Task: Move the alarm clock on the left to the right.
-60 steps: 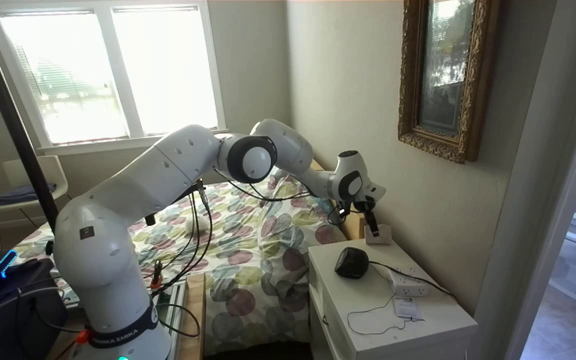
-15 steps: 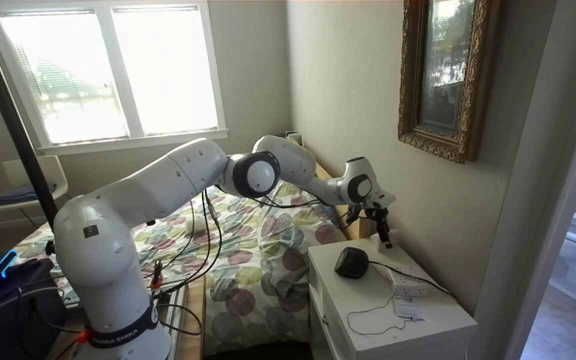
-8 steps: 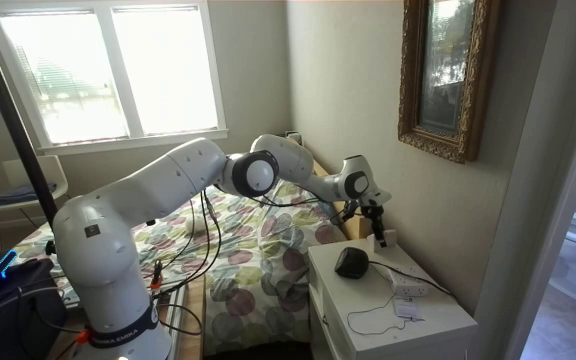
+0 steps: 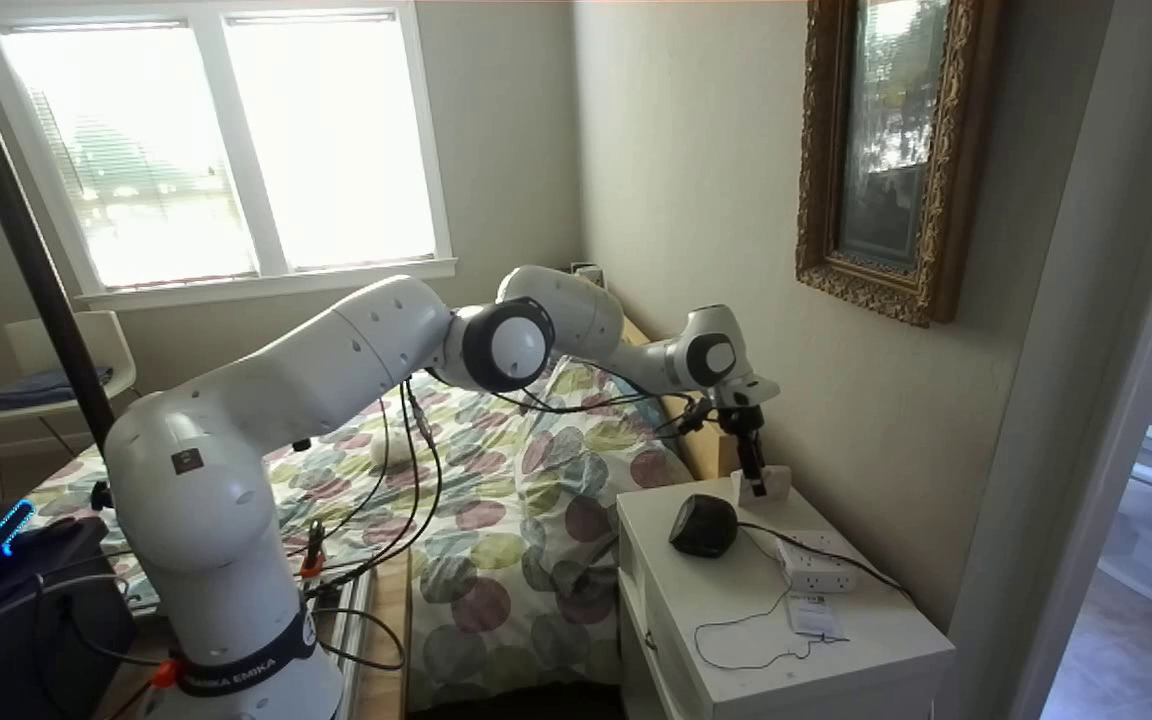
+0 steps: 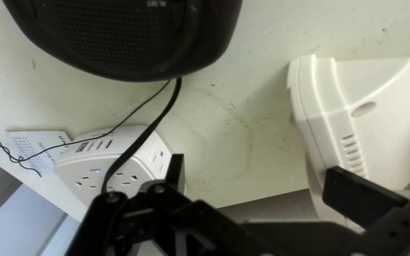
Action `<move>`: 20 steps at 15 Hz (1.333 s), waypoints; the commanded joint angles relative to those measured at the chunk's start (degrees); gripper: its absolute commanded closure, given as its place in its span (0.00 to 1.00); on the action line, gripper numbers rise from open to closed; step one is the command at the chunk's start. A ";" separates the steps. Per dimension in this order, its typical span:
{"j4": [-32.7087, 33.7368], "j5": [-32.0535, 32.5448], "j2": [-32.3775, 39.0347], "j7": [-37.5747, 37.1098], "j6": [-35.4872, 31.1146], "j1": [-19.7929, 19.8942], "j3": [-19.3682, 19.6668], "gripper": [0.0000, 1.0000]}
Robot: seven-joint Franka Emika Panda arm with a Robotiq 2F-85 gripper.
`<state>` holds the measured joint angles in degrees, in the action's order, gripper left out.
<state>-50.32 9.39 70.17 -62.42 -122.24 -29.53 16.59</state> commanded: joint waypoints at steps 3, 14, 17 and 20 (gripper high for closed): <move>2.28 -0.06 1.26 -1.59 5.48 -0.31 0.48 0.00; 3.01 -2.21 2.50 1.01 -2.05 1.82 -6.12 0.00; 2.78 -2.53 2.76 2.28 -4.86 2.96 -8.52 0.00; 2.65 -2.55 2.75 3.03 -6.02 3.90 -10.43 0.00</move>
<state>-49.31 8.59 71.24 -61.47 -126.96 -27.01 8.38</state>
